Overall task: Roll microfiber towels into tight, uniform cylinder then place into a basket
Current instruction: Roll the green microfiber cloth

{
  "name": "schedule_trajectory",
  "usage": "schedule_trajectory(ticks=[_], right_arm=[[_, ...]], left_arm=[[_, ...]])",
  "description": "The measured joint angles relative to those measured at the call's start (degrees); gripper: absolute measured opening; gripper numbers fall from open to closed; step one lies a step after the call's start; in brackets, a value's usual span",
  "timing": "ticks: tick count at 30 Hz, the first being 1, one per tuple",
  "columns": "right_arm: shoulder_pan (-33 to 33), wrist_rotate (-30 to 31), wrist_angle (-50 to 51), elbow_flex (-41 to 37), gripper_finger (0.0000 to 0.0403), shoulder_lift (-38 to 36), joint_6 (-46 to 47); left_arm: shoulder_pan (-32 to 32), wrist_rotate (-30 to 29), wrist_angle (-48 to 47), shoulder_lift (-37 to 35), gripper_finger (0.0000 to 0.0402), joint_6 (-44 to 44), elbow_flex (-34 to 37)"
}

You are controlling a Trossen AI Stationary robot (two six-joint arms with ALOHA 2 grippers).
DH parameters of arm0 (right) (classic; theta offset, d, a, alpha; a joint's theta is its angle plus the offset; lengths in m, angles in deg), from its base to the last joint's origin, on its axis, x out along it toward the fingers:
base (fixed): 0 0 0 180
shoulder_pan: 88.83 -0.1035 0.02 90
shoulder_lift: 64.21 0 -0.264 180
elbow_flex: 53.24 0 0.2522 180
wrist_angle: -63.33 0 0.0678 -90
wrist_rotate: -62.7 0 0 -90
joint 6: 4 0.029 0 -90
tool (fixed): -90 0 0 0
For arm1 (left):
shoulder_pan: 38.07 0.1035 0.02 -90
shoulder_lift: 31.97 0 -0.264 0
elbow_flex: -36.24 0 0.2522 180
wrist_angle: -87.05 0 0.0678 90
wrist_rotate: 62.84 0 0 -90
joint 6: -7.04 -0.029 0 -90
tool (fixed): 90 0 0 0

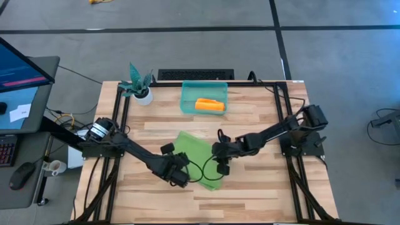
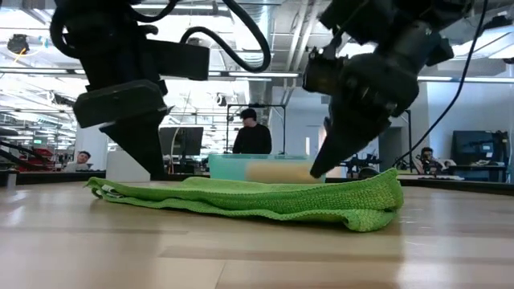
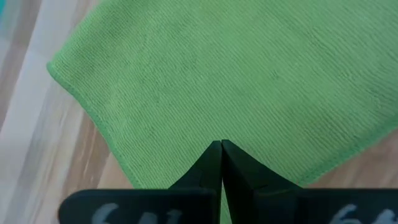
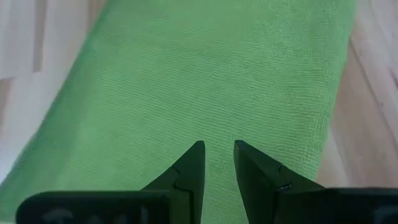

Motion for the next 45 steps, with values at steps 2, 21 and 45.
schedule_trajectory(ticks=[2, 21, 45], right_arm=[[0.3, 0.0, 0.4, 0.1, 0.0107, 1.0, 0.1], [4.0, -0.2, 10.8, 0.3, 0.0021, 1.9, 10.8], [-2.4, -11.7, 23.2, 7.1, 0.0008, 2.7, 28.2]], left_arm=[[0.2, 0.0, 0.0, 0.0, 0.0, 0.0, 0.0], [0.3, -7.6, -0.5, 0.0, 0.0, 1.0, 0.0], [-0.7, -6.3, 0.9, 0.0, 0.0, 1.9, 0.0]])
